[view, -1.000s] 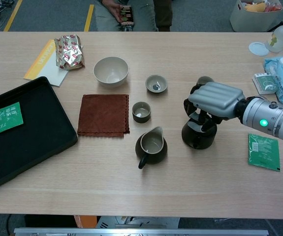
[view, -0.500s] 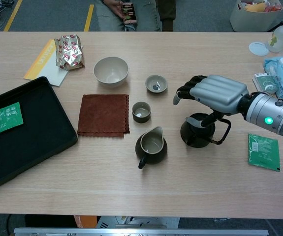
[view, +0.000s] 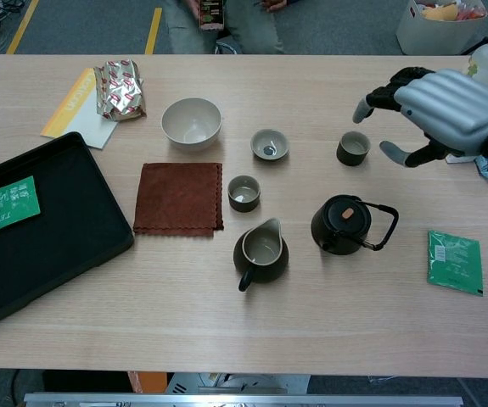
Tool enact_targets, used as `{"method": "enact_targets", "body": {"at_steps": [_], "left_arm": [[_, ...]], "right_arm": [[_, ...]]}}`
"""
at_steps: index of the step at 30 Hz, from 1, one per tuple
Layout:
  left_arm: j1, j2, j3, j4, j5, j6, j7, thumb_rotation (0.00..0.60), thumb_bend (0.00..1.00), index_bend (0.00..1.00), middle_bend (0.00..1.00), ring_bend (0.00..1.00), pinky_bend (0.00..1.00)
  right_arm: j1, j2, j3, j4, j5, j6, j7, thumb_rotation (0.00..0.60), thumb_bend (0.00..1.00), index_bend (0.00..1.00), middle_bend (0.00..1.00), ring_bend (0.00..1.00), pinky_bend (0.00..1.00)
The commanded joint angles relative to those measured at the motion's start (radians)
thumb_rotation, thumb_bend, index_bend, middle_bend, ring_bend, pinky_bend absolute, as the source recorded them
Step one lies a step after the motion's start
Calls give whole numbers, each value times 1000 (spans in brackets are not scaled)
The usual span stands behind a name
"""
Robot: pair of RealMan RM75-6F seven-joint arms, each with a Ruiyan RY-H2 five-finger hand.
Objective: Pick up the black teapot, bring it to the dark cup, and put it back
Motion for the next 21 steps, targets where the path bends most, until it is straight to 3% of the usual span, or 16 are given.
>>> {"method": "enact_targets", "body": {"at_steps": [1, 11, 21], "left_arm": [[-5, -4, -2, -1, 7, 0, 7, 600, 432, 146, 241, 190, 171], [-13, -3, 18, -39, 49, -5, 45, 600, 432, 146, 241, 190, 171], [-10, -18, 21, -45, 82, 21, 59, 600, 432, 146, 241, 190, 170]], "right_arm": [[-75, 47, 5, -7, 4, 98, -4, 600, 395, 404, 392, 326, 180], [-252, 64, -18, 57, -68, 332, 63, 600, 395, 454, 426, 356, 184], [-326, 99, -8, 62, -62, 363, 113, 600, 395, 454, 426, 356, 184]]}}
